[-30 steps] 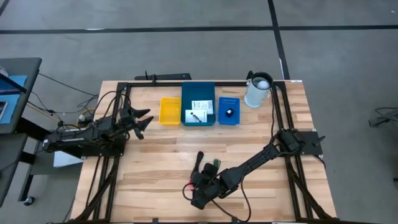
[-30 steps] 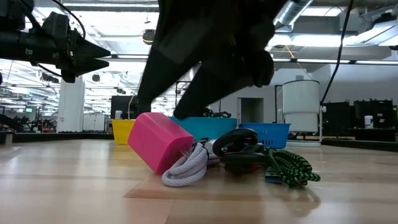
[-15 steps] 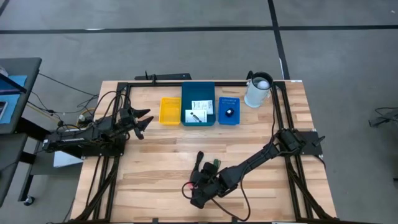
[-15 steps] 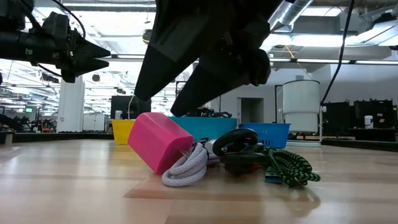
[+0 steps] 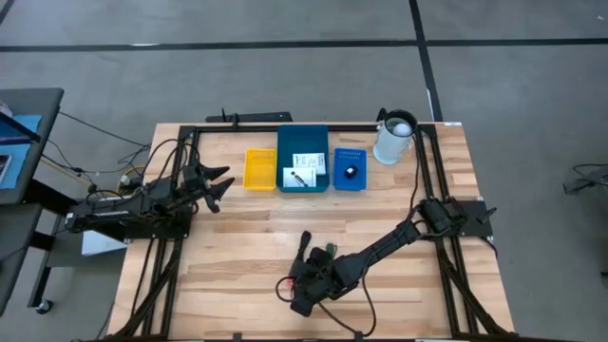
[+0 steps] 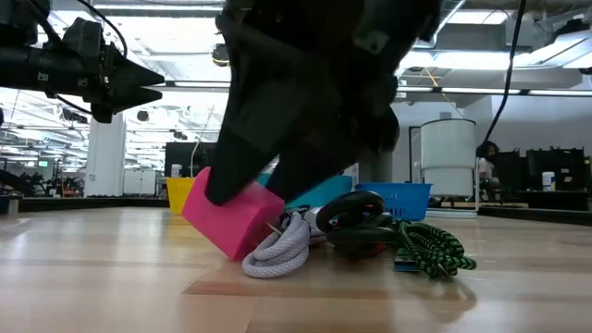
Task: Pick and place items into bin
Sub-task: Put the pink charger adapter into the blue bin
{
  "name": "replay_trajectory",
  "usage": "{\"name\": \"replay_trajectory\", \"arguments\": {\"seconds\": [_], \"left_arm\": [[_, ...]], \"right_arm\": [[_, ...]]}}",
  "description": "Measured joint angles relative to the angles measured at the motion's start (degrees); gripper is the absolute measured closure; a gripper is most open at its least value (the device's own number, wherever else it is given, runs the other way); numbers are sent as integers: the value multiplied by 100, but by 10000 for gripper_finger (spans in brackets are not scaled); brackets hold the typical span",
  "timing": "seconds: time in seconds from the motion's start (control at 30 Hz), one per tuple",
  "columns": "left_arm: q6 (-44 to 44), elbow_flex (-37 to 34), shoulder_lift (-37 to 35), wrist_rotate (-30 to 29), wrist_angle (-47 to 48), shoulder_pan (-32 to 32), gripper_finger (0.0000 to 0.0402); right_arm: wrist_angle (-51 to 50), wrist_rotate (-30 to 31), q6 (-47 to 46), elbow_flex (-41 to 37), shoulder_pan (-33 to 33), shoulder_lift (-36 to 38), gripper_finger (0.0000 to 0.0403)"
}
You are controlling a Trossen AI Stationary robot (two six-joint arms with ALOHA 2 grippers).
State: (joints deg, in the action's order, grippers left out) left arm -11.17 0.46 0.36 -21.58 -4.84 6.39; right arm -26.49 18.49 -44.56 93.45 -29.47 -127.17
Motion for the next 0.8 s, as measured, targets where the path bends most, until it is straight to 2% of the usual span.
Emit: {"name": "replay_trajectory", "arguments": {"seconds": [0.1,0.8], "left_arm": [[-1,-1,0,0,-1,2,189],[-1,-1,0,0,0,0,189]], "right_arm": [[264,-23,-31,48,1,-81,168],[127,-311,505,57,130,-114,168]]}}
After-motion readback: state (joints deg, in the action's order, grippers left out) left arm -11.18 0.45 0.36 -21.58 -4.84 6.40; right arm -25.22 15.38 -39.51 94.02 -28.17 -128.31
